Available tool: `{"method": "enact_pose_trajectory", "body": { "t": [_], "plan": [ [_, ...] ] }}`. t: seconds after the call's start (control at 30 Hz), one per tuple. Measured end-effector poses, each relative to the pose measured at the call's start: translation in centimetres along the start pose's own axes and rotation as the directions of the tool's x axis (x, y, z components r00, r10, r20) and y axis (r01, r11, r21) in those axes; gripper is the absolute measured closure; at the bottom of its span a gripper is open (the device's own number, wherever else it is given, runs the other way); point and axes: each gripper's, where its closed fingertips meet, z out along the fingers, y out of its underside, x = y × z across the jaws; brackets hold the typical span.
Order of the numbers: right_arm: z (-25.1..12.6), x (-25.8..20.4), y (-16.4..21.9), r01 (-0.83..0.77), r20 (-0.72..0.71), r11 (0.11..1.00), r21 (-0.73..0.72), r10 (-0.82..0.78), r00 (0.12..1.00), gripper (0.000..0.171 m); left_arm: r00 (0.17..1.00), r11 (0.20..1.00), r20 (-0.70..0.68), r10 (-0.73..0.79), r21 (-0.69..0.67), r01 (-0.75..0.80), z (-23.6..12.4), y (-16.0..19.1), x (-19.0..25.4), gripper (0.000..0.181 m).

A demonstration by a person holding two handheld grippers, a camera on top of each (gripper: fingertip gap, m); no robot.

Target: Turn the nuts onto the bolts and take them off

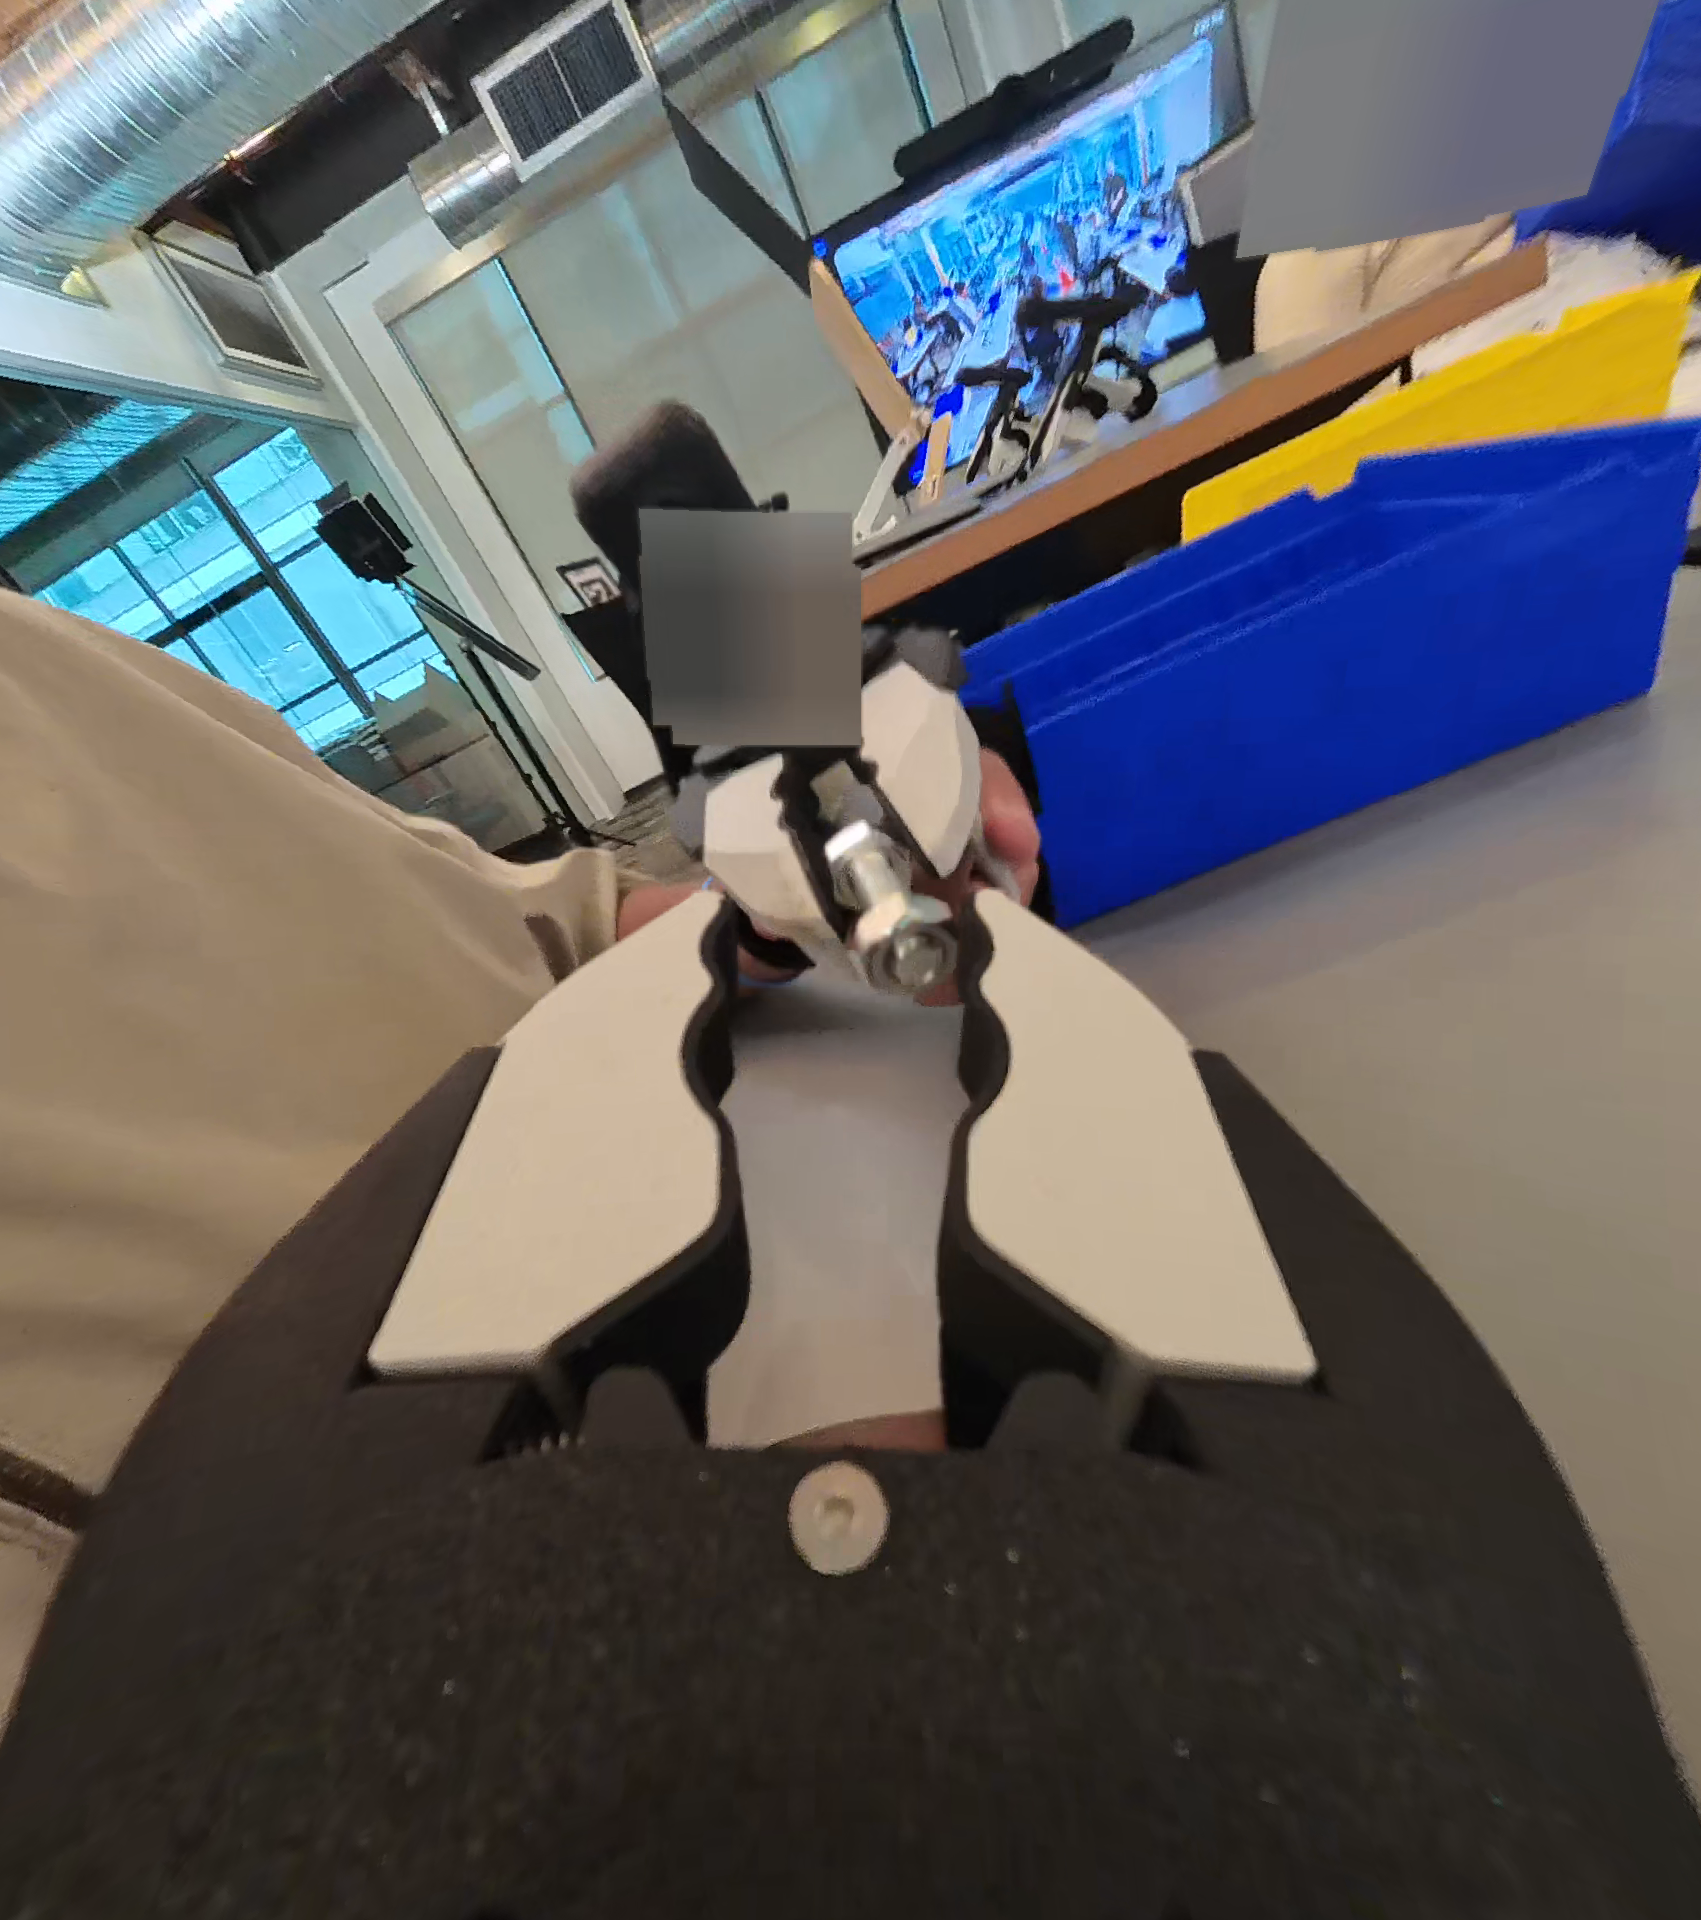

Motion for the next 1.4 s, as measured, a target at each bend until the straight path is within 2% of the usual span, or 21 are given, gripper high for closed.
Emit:
{"method": "enact_pose_trajectory", "body": {
  "t": [0.1,0.2,0.3,0.4,0.5,0.6,0.7,0.77,0.83,0.87,1.0,1.1,1.2,1.23,1.3,1.4],
  "plan": [
    [-0.7,0.0,-1.5,0.037,-0.011,0.999,0.039,-0.037,0.999,0.136,1.000,1.000,0.018,0.012,-0.013,-0.012,0.0,0.2,-0.3,0.162],
    [-1.0,1.0,-0.4,0.002,-0.032,1.000,0.002,-0.002,0.999,0.135,1.000,1.000,0.015,-0.001,0.006,0.001,-0.2,-0.2,-0.4,0.162],
    [-0.3,0.8,0.9,-0.046,0.008,0.998,-0.034,0.047,0.999,0.133,1.000,1.000,0.016,0.001,0.007,-0.001,-0.2,-0.2,-0.4,0.162],
    [-0.2,0.0,-0.3,0.005,0.006,1.000,0.010,-0.005,1.000,0.128,1.000,1.000,0.013,0.001,0.003,-0.001,-0.1,-0.1,-0.3,0.162],
    [-1.0,0.1,-1.8,0.038,-0.015,0.997,0.074,-0.037,0.999,0.135,1.000,1.000,0.018,0.008,-0.009,-0.008,-0.1,0.1,-0.4,0.162],
    [-0.6,1.1,0.0,-0.023,-0.023,1.000,0.008,0.023,0.999,0.130,1.000,1.000,0.009,-0.003,0.009,0.003,-0.2,-0.3,-0.3,0.162],
    [0.4,0.2,1.1,-0.061,0.040,0.998,-0.025,0.062,0.997,0.129,1.000,1.000,0.006,-0.003,0.012,0.003,-0.1,-0.4,-0.2,0.162],
    [0.3,-0.4,-0.3,-0.006,0.027,1.000,0.030,0.005,1.000,0.124,1.000,1.000,0.008,0.002,0.004,-0.002,-0.1,-0.1,-0.2,0.162],
    [-0.4,-1.0,-2.1,0.039,0.027,0.994,0.100,-0.041,0.999,0.133,1.000,1.000,0.012,0.001,-0.007,-0.001,-0.1,0.0,-0.3,0.162],
    [-0.8,-0.8,-2.7,0.047,0.008,0.992,0.118,-0.048,0.999,0.132,1.000,1.000,0.017,0.011,-0.016,-0.011,-0.1,0.2,-0.3,0.162],
    [-0.7,1.0,-0.3,-0.011,-0.040,1.000,0.024,0.012,0.999,0.129,1.000,1.000,0.006,-0.003,0.010,0.003,-0.2,-0.4,-0.2,0.162],
    [0.3,0.4,1.3,-0.078,0.027,0.997,-0.024,0.078,0.997,0.128,1.000,1.000,0.006,-0.001,0.013,0.001,-0.2,-0.5,-0.1,0.162],
    [0.2,-0.4,-0.7,-0.010,0.029,0.999,0.050,0.009,1.000,0.127,1.000,1.000,0.002,-0.004,0.008,0.004,-0.2,-0.3,-0.2,0.162],
    [-0.2,-0.7,-1.7,0.015,0.035,0.995,0.095,-0.018,0.999,0.133,1.000,1.000,0.009,-0.005,0.009,0.005,-0.2,-0.3,-0.3,0.162],
    [-1.1,-0.5,-3.0,0.033,0.017,0.986,0.161,-0.036,0.999,0.133,1.000,1.000,0.015,0.006,-0.005,-0.006,-0.2,-0.1,-0.3,0.162],
    [-0.8,1.1,-0.6,-0.047,-0.008,0.997,0.059,0.048,0.999,0.129,1.000,1.000,0.009,-0.005,0.013,0.005,-0.2,-0.4,-0.3,0.162]
  ]
}}
